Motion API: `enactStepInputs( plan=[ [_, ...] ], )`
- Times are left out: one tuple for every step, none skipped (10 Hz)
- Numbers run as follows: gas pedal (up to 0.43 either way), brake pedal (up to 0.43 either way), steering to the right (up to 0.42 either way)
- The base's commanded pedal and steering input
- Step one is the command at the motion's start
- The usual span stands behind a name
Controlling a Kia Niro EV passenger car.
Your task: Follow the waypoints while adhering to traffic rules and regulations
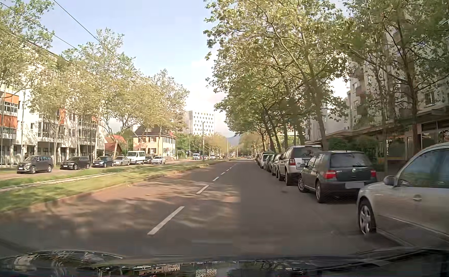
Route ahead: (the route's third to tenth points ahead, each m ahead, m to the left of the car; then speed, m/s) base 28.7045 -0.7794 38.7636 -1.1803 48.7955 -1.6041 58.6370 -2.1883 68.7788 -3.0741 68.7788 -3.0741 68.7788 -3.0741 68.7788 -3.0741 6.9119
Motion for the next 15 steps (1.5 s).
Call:
enactStepInputs(
  plan=[
    [0.138,0.000,0.006],
    [0.138,0.000,0.006],
    [0.138,0.000,0.006],
    [0.138,0.000,0.007],
    [0.138,0.000,0.007],
    [0.130,0.000,0.007],
    [0.118,0.000,0.007],
    [0.110,0.000,0.007],
    [0.098,0.000,0.007],
    [0.098,0.000,0.007],
    [0.098,0.000,0.007],
    [0.098,0.000,0.007],
    [0.098,0.000,0.007],
    [0.098,0.000,0.007],
    [0.098,0.000,0.007]
  ],
)
